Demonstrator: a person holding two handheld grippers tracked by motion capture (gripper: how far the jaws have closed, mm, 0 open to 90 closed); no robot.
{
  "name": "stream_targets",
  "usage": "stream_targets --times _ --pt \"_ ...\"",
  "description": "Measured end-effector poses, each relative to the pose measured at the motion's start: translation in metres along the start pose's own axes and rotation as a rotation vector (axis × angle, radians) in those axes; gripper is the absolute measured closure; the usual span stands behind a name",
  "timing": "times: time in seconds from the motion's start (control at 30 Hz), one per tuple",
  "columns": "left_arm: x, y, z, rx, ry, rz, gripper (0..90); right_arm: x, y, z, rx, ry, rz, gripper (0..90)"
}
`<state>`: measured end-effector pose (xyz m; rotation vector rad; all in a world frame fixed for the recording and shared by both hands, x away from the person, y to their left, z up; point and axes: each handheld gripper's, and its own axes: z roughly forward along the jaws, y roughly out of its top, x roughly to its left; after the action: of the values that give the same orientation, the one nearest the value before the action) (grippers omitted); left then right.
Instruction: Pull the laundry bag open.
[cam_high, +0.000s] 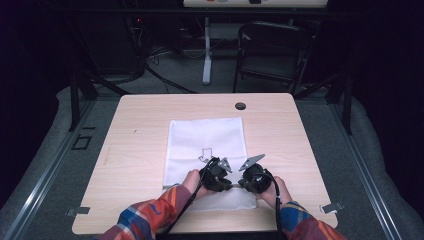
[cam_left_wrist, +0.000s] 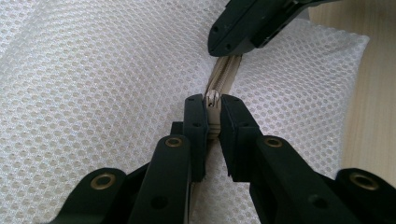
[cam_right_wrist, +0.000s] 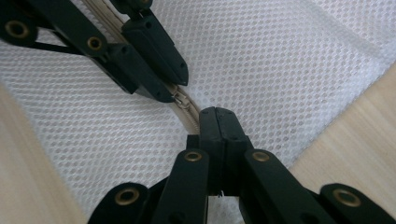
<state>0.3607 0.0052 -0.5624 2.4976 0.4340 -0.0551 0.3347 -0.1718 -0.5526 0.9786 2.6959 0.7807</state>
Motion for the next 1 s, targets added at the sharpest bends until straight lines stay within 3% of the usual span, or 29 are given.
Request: stream_targets --times 0.27,0.33,0.5,0.7,1.0 --pt "0.0004 0.0002 0.0005 -0.001 -0.002 0.004 80.6 -0.0006 -0.0014 0.0066 0.013 -0.009 -0.023 90.0" --pt "0.0014 -0.0004 -0.0001 0.001 -0.005 -0.002 80.4 0.001 -0.0012 0.0068 0.016 -0.016 -0.051 90.0" --pt "0.0022 -0.0007 0.0002 -0.002 -0.009 -0.01 80.4 -0.0005 -0.0031 0.0077 -0.008 -0.006 -0.037 90.0" --pt "0.001 0.0001 0.0007 -0.002 0.0 -0.002 80.9 -0.0007 -0.0035 0.0072 -0.003 -0.003 -0.063 90.0" --pt "-0.0017 0.001 -0.001 0.013 0.017 0.004 81.4 -0.0018 -0.004 0.0061 0.009 -0.007 -0.045 90.0"
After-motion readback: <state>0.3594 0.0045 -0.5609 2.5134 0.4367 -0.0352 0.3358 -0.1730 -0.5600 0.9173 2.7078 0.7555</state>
